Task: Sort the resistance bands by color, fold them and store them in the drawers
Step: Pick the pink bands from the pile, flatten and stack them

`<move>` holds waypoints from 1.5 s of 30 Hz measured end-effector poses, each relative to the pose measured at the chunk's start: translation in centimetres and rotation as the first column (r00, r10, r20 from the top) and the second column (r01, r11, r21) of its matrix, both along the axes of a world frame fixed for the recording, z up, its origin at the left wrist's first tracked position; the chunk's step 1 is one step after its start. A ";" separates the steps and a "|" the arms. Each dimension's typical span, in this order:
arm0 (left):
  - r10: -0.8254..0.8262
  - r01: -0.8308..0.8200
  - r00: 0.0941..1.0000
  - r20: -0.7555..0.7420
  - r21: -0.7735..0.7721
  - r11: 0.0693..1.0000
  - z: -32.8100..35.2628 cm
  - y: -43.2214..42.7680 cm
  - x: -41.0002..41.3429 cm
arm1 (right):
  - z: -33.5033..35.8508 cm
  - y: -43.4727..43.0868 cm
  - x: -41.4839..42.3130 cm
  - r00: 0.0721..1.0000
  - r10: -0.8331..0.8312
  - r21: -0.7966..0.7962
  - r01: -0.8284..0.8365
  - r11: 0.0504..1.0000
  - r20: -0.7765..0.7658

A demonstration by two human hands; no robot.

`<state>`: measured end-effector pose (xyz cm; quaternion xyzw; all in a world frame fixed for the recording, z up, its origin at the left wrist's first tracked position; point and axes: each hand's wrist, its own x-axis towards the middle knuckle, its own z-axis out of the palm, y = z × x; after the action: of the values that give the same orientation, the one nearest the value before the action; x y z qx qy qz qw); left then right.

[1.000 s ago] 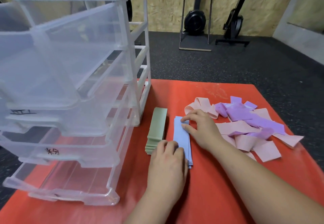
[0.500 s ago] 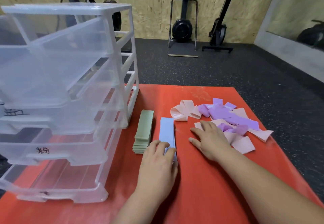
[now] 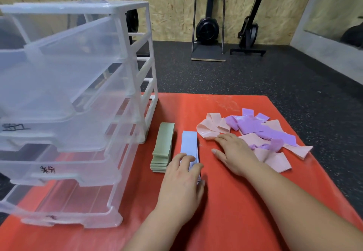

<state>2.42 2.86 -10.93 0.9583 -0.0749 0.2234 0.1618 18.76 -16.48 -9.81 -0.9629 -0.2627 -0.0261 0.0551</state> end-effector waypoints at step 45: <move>-0.301 0.188 0.950 -0.077 -0.631 0.753 8.3 -8.3 -15.1 | 9.1 -10.7 -26.5 0.921 0.277 0.907 0.150 0.394 -0.273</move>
<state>-12.69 -5.48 -2.65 0.8500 -0.1085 0.1280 0.4993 -7.71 -27.16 -0.67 -0.7464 -0.2259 0.0239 0.6256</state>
